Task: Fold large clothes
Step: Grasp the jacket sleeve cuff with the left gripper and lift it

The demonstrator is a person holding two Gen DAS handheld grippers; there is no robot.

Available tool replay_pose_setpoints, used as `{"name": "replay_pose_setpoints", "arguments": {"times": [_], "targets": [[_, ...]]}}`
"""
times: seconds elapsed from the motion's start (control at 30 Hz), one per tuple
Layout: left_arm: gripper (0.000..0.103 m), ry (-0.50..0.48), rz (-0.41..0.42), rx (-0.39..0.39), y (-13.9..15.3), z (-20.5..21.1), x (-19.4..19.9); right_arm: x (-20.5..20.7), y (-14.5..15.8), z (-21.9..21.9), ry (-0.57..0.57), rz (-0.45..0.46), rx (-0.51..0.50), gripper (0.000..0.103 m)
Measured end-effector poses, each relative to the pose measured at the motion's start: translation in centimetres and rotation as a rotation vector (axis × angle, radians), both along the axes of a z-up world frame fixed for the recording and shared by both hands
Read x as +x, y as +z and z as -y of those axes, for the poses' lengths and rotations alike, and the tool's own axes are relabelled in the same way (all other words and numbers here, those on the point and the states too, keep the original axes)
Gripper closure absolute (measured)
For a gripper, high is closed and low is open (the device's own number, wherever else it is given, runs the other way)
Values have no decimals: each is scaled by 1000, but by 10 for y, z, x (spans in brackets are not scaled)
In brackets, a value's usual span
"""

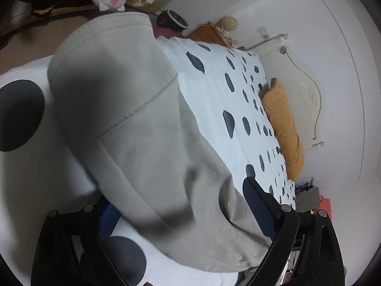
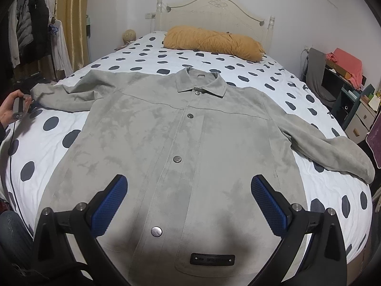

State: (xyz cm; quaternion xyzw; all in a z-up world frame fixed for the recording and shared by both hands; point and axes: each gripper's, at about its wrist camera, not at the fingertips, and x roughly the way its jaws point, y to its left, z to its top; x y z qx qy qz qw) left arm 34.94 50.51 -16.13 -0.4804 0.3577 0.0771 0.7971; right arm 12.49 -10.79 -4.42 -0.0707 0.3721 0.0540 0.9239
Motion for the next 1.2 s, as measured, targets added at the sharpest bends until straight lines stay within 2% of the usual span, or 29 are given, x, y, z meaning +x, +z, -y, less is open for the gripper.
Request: {"name": "replay_pose_setpoints", "arguments": {"times": [0.13,0.2,0.27,0.37,0.47,0.63,0.73,0.8,0.87,0.93,1.03,1.1,1.2], "targets": [[10,25,29,-7,-8,9,-3,-5,1,3,1,7,-10,0],[15,28,43,-15,-10,11,-3,-5,1,8,-13,9,-7,0],[28,30,36,-23,-13,13,-5,-5,0,11,-23,7,1,0],[58,38,4,-25,-19,11,-6,-5,-1,13,-25,4,4,0],[71,39,-11,-2,-22,11,-6,-5,-1,15,-28,-1,2,0],[84,18,-13,45,-17,15,-3,8,1,16,-46,-21,39,0],[89,5,1,40,-18,14,-1,31,19,-15,16,-1,96,0],[90,2,2,32,-19,13,1,48,34,-60,124,53,132,0],[91,-2,7,19,-20,11,0,69,42,-125,260,81,148,0],[92,-7,14,7,-22,7,-5,82,39,-185,372,95,55,0],[92,-2,14,-4,-23,9,0,83,34,-239,444,154,-88,0],[93,6,12,-7,-24,9,3,80,28,-248,455,150,-120,0],[96,19,29,1,-21,13,1,78,19,-233,434,95,-75,0]]}}
